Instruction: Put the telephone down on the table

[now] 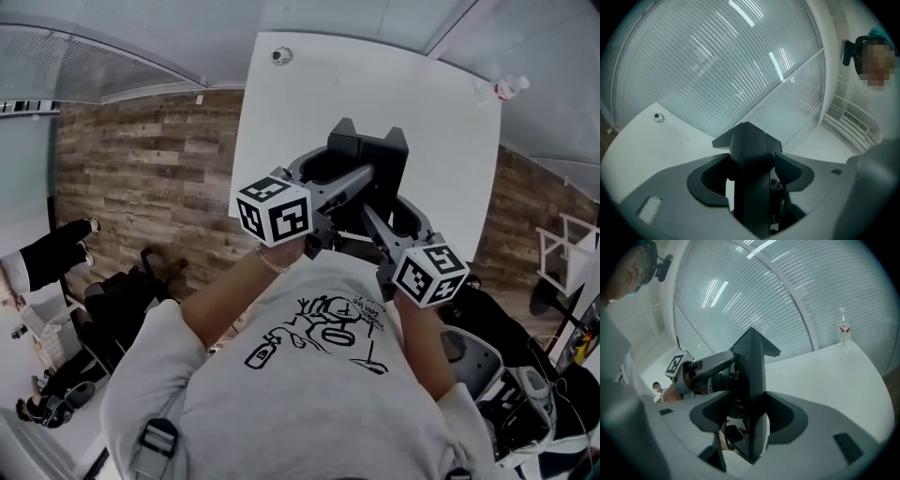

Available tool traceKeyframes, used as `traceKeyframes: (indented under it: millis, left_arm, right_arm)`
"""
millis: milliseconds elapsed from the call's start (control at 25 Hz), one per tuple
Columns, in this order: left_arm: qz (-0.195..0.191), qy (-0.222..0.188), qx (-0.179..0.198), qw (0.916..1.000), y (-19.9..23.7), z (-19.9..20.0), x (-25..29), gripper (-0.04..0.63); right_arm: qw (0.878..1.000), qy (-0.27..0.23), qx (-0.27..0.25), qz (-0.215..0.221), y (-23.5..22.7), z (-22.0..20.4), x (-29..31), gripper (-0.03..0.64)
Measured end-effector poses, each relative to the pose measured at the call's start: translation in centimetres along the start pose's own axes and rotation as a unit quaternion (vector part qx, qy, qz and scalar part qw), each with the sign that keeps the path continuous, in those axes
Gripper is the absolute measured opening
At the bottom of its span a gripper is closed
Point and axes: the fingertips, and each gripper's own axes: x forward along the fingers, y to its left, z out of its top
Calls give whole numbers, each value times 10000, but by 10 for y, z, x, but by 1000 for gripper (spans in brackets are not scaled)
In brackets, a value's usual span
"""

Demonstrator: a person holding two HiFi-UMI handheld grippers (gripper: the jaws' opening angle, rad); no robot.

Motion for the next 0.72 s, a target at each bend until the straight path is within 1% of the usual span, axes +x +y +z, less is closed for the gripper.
traceKeyframes:
  millis: [80,280,400,720]
  left_arm:
    - [-2,15,-21,10000,5,-2,8,301]
    - [-25,75,-12,10000,12,-25,7,301]
    - [-21,106,-52,9999,20,-32,11,301]
    - [73,239,-181,9995,55,-54,28,301]
  right_arm:
    - [10000,26,19,-13,-8,-1,3,225]
    - [10000,48,70,-39,-16,-24,3,225]
    - [9999,85,96,-57,-23,-30,8,225]
    - [9993,245,258,-83,-49,-53,32,225]
